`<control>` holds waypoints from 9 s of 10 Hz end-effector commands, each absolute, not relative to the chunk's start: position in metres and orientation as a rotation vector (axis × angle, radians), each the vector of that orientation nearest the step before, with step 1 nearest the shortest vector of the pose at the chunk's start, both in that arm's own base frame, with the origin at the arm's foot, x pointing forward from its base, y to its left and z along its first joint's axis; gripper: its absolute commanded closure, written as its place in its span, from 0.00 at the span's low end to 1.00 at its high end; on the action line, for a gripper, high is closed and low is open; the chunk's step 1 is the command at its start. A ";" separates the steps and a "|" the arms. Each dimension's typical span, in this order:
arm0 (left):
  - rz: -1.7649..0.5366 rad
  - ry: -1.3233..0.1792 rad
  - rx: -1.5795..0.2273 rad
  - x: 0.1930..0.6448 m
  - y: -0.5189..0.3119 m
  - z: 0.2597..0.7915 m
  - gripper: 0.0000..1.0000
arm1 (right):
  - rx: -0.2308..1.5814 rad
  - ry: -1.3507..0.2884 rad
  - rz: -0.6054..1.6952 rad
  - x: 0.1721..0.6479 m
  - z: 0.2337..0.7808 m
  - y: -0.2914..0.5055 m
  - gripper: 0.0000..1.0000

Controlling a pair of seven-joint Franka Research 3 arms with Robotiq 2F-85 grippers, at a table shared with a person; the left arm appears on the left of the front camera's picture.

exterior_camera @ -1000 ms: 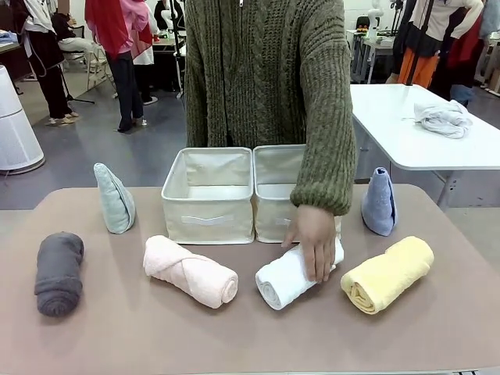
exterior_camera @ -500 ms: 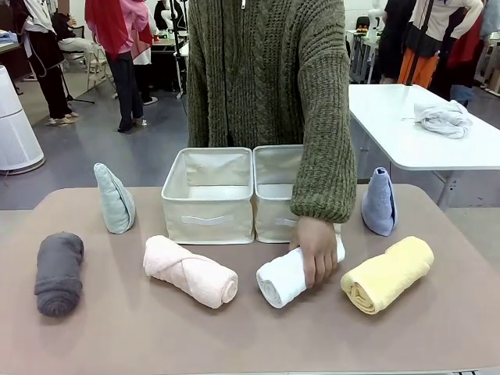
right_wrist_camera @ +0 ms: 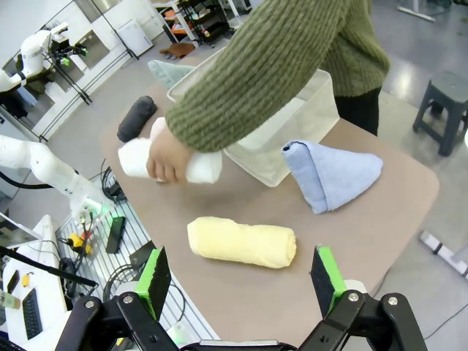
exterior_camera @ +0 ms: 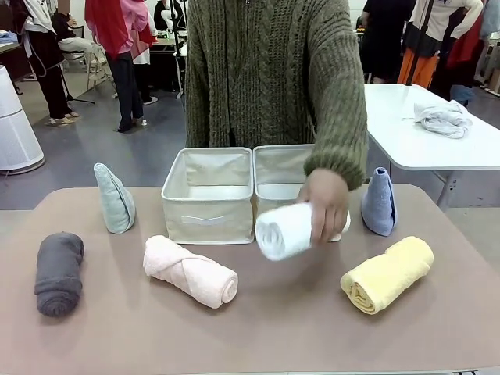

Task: Sort the towels based on their folding style.
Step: Pick up one triangle-folded towel and place it in the left Fabric basket.

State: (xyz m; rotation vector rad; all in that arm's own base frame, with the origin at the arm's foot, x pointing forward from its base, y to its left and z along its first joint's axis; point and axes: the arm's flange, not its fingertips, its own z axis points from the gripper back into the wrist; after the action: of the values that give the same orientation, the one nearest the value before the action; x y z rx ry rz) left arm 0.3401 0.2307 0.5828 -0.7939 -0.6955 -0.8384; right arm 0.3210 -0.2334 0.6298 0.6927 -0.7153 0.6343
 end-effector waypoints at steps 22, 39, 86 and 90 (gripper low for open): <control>-0.278 -0.054 0.185 0.476 -0.070 0.575 0.00 | 0.698 -0.721 0.648 0.321 0.628 -0.235 0.00; 0.248 0.019 0.110 0.574 -0.117 0.466 0.00 | 0.698 -0.721 0.648 0.321 0.628 -0.235 0.00; -0.326 0.077 -0.054 0.275 0.189 0.678 0.85 | 0.698 -0.721 0.648 0.321 0.628 -0.235 0.00; -0.339 0.070 -0.021 0.287 0.174 0.687 0.85 | 0.698 -0.721 0.648 0.321 0.628 -0.235 0.00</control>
State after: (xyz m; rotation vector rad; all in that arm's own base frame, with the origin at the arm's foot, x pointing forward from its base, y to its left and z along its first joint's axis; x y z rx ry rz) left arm 0.2787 0.1828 0.6782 -0.0278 0.0923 -0.3515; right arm 0.3212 -0.2341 0.6286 0.6897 -0.7060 0.6330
